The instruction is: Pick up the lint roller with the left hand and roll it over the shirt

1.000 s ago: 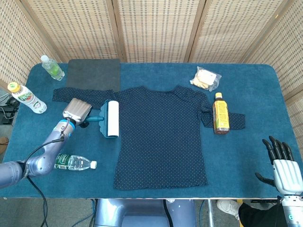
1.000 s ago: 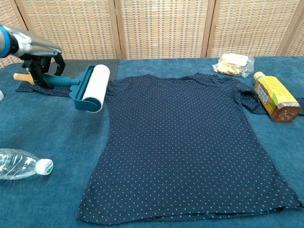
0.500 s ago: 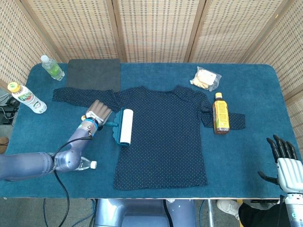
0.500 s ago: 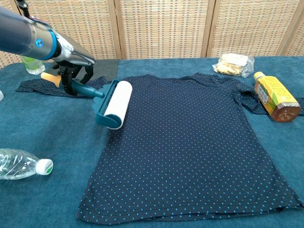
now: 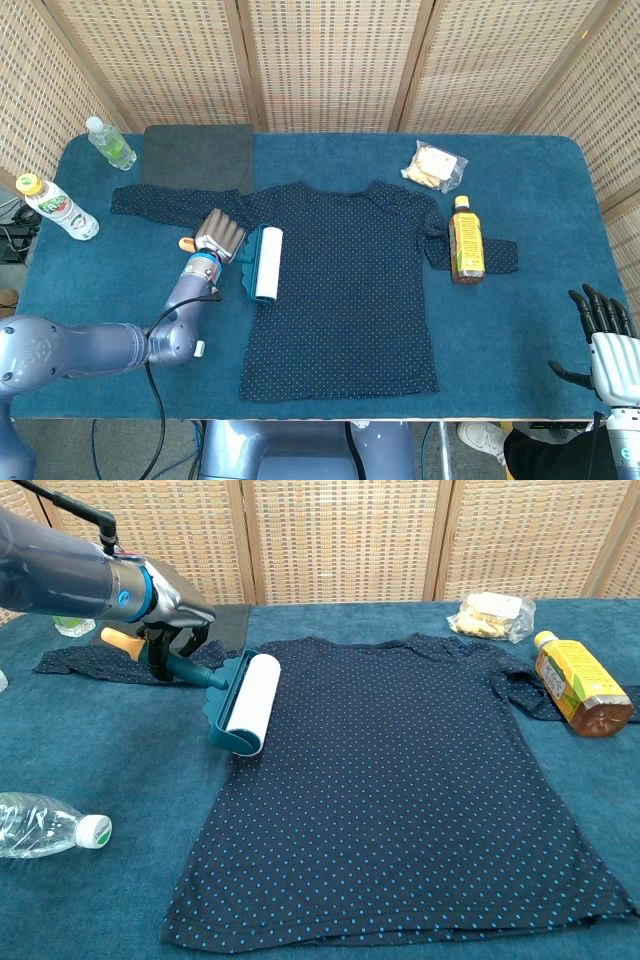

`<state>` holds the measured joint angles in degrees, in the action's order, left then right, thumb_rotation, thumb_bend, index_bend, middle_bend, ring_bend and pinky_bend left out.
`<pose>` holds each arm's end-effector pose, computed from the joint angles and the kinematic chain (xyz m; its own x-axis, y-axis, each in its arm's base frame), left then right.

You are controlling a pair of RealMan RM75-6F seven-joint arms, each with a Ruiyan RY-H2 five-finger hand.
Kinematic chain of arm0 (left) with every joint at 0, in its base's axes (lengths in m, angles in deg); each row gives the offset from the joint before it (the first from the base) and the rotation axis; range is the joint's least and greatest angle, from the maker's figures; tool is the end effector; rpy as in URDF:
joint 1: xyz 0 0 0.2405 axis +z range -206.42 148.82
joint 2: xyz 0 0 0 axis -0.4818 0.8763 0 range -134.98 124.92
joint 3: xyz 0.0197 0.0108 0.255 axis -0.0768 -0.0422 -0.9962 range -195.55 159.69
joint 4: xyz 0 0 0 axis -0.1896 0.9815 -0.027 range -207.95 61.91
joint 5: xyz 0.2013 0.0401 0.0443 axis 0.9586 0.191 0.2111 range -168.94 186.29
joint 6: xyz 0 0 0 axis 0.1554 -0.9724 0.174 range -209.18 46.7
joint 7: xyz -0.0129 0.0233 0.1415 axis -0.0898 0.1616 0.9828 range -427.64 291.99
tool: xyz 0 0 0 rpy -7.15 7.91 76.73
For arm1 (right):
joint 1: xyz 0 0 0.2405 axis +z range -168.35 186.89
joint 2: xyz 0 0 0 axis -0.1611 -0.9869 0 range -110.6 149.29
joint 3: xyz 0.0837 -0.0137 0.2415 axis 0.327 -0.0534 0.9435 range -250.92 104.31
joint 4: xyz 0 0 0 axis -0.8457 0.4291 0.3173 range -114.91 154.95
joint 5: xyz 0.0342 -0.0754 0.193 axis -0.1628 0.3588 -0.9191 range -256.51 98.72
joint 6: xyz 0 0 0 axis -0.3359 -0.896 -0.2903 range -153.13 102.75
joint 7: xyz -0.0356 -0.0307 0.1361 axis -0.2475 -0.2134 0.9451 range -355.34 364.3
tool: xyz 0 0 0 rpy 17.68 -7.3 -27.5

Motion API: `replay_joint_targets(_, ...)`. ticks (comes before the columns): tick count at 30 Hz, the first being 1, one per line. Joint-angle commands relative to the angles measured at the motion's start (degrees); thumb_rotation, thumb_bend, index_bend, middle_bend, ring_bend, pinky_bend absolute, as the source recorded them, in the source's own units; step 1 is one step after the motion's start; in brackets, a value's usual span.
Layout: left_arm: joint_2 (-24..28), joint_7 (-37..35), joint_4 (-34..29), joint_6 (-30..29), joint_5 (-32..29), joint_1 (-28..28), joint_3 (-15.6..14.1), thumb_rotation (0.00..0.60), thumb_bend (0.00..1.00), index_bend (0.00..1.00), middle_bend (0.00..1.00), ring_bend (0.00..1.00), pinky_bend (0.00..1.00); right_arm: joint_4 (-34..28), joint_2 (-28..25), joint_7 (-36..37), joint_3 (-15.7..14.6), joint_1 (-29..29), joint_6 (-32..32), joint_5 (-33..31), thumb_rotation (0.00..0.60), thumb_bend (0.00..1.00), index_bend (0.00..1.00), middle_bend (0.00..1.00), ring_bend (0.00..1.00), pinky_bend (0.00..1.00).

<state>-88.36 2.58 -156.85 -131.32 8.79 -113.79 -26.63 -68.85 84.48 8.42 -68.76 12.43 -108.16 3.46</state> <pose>-0.0807 0.4233 0.0033 0.9555 0.2521 0.1534 0.2481 -0.4046 -0.8802 -0.3348 -0.1780 0.1628 0.3618 -0.0130 0.9322 -0.9284 0.0856 0.3615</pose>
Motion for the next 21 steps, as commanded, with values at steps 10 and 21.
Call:
replay_joint_targets(10, -6.23, 6.27, 3.17, -4.77, -5.66, -1.23, 1.66, 0.6, 0.63, 0.92, 0.85, 0.65, 0.65, 0.26, -0.01, 0.87, -0.03, 0.06, 0.19, 0.04, 0.6, 0.09, 0.0, 0.0, 0.0, 0.0)
replay_joint_targets(21, -11.14, 9.76, 6.66, -6.03, -6.86, -1.05, 6.1, 0.6, 0.64, 0.93, 0.85, 0.66, 0.66, 0.8, -0.06, 1.62, 0.16, 0.21, 0.98, -0.8, 0.6, 0.09, 0.0, 0.0, 0.0, 0.0)
